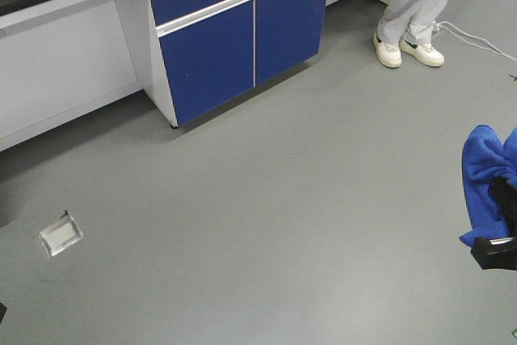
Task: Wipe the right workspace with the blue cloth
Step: 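Drive the base to the other counter holding the cloth in the right gripper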
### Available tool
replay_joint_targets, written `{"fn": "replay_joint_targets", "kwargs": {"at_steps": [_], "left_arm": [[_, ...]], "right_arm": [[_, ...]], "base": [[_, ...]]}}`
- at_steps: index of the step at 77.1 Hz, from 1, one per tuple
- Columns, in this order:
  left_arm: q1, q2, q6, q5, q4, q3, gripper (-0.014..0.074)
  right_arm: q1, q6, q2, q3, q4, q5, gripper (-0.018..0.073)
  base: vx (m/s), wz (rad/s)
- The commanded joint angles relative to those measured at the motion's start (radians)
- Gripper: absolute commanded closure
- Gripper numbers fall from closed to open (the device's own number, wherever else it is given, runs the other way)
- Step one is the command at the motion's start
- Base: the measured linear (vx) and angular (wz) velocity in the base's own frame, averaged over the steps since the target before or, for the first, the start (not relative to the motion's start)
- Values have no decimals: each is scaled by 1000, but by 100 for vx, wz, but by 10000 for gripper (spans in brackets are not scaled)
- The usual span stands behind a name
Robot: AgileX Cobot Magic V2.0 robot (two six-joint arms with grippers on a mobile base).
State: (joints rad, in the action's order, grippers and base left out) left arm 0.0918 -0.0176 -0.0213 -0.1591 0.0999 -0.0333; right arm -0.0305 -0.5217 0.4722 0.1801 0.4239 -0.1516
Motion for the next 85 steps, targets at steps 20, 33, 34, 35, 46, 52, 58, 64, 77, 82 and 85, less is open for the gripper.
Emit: {"fn": "replay_joint_targets", "kwargs": {"at_steps": [20,33,34,35,46,52,58,64,77,82,85], "left_arm": [[0,-9,0,84,3,25,603],[0,-9,0,84,3,25,603],[0,-9,0,84,3,25,603],[0,-9,0,84,3,25,603],[0,-9,0,84,3,25,603],[0,-9,0,84,3,25,603],[0,-9,0,84,3,25,603],[0,-9,0,84,3,25,603],[0,-9,0,84,3,25,603],[0,-9,0,84,3,25,603],[0,-9,0,84,3,25,603]], "right_arm": [[5,-4,1,30,4,81,557],[5,-4,1,30,4,81,557],[5,-4,1,30,4,81,557],[5,-4,1,30,4,81,557],[5,-4,1,30,4,81,557],[5,-4,1,30,4,81,557],[5,-4,1,30,4,81,557],[5,-4,1,30,4,81,557],[5,-4,1,30,4,81,557],[5,-4,1,30,4,81,557],[5,-4,1,30,4,81,557]], "base": [[44,10],[44,19],[43,25],[43,25],[43,30],[41,40],[41,46],[40,51],[40,57],[39,59],[39,59]]}}
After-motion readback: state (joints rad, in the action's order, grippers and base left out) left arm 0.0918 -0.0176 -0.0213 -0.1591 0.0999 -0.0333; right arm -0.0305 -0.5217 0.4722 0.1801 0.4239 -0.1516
